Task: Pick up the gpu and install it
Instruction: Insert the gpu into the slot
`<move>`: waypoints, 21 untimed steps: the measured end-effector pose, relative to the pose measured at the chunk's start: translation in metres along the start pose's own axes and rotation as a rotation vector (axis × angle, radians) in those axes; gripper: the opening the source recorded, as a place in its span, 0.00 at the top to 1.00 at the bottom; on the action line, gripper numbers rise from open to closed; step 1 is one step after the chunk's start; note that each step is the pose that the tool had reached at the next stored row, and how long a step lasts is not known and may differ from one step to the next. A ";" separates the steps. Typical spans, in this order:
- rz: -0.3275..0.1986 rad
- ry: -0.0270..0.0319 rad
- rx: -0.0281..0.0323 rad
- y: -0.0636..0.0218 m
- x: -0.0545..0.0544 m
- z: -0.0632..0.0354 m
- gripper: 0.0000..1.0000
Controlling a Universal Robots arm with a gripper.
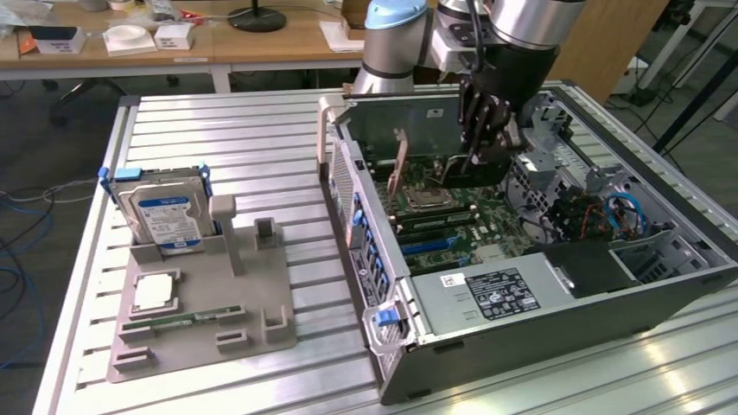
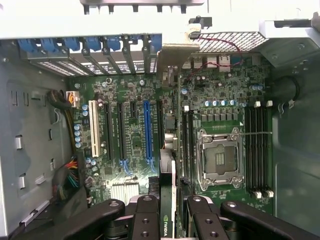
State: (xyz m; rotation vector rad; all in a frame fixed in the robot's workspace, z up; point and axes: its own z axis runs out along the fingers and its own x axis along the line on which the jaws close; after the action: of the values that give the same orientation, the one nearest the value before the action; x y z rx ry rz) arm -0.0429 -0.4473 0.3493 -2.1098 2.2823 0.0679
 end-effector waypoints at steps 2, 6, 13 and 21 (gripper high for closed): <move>0.000 0.0001 -0.0001 0.0000 0.000 0.0007 0.74; -0.001 0.0001 -0.0001 0.0000 0.000 0.0021 0.74; -0.002 0.0000 -0.0001 -0.0001 0.001 0.0050 0.74; -0.003 0.0001 -0.0002 -0.0001 0.001 0.0079 0.74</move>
State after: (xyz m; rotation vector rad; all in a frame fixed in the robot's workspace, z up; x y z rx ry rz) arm -0.0430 -0.4478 0.3413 -2.1139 2.2787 0.0680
